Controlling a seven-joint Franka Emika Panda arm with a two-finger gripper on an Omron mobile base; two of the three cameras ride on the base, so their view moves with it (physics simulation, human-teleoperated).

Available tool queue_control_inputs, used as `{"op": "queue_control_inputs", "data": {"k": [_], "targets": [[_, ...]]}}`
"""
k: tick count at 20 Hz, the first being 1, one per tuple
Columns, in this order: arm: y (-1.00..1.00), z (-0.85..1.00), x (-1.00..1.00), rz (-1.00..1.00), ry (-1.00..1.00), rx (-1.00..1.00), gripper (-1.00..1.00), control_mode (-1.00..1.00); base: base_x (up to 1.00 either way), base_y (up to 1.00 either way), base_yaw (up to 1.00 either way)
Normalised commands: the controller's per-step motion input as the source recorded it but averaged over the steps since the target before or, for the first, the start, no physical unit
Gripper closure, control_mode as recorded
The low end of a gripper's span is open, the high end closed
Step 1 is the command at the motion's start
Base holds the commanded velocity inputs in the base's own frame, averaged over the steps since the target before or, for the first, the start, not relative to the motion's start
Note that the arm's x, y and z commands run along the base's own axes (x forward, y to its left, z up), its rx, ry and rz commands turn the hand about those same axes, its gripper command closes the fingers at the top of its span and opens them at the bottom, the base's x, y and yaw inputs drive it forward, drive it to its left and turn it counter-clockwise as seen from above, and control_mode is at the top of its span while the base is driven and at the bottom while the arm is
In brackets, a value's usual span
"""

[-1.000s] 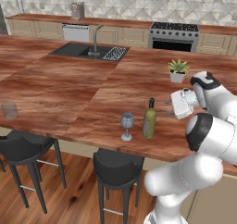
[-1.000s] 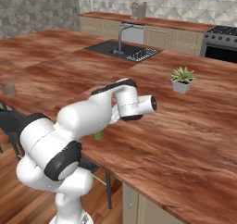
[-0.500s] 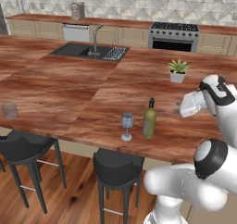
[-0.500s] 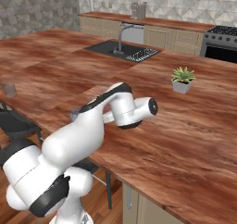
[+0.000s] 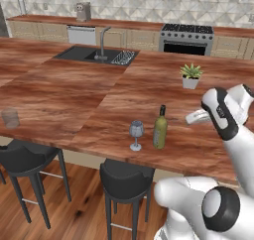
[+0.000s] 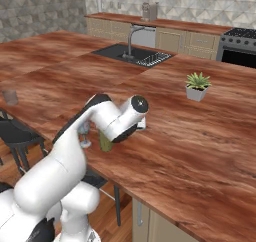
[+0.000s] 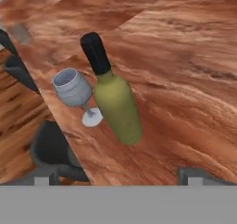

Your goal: There is a wine glass and glass cup on the dining counter. Place the wine bottle next to the wine glass and the juice bottle next to the glass cup.

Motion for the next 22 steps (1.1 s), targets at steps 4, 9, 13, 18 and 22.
{"op": "queue_control_inputs", "data": {"k": [4, 9, 13, 18, 22], "targets": [[0.00, 0.00, -0.51, -0.35, 0.24, -0.08, -1.00, -1.00, 0.00, 0.00, 0.00], [0.00, 0.00, -0.57, -0.32, 0.10, -0.11, -1.00, -1.00, 0.00, 0.00, 0.00], [-0.01, 0.00, -0.50, -0.30, 0.01, -0.16, -1.00, -1.00, 0.00, 0.00, 0.00], [0.01, 0.00, -0.16, -0.20, 0.00, -0.15, -1.00, -1.00, 0.00, 0.00, 0.00], [0.00, 0.00, 0.00, 0.00, 0.00, 0.00, -1.00, -1.00, 0.00, 0.00, 0.00]]}}
